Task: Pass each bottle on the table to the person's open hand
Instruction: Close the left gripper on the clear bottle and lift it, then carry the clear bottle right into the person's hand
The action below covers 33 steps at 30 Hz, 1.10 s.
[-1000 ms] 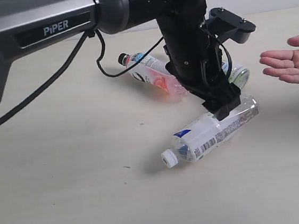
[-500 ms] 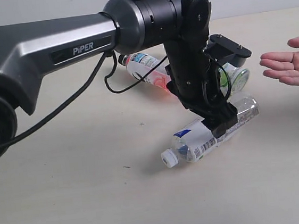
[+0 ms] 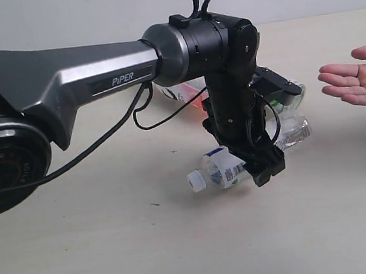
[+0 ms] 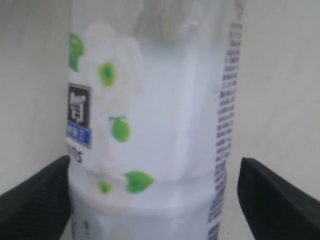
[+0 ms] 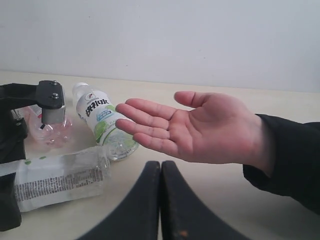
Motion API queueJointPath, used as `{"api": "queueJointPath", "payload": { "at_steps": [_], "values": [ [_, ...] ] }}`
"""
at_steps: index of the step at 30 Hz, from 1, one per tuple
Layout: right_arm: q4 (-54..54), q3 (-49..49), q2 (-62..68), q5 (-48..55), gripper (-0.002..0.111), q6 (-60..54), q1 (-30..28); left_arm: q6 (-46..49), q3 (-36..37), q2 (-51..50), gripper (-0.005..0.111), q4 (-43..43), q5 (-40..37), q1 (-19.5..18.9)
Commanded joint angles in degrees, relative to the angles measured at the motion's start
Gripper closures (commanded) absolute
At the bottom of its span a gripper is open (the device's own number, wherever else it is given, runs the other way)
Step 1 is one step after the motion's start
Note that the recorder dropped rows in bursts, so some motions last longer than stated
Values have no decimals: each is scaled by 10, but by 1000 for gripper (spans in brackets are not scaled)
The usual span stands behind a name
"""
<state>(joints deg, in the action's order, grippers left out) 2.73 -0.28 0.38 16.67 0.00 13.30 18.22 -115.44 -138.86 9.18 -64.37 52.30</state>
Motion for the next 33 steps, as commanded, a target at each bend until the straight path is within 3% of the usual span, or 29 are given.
{"api": "queueJointPath", "payload": {
  "at_steps": [1,6,7,11,12,22,26,30,33],
  "values": [
    [1,3,-4,-4,108,0,2,-5,-5,4,31,4,-13,4],
    [1,3,-4,-4,108,0,2,-7,-5,4,58,4,-38,4],
    [1,3,-4,-4,108,0,2,-7,-5,4,72,4,-49,4],
    [1,3,-4,-4,108,0,2,-24,-5,9,103,5,-56,4],
    [1,3,-4,-4,108,0,2,-31,-5,13,106,5,-55,4],
    [1,3,-4,-4,108,0,2,-83,-5,133,107,53,-28,4],
    [1,3,-4,-4,108,0,2,-82,-5,168,107,213,75,4],
    [1,3,-4,-4,108,0,2,-82,-5,161,107,371,205,4],
    [1,3,-4,-4,108,0,2,-82,-5,143,107,483,261,4]
  ]
}}
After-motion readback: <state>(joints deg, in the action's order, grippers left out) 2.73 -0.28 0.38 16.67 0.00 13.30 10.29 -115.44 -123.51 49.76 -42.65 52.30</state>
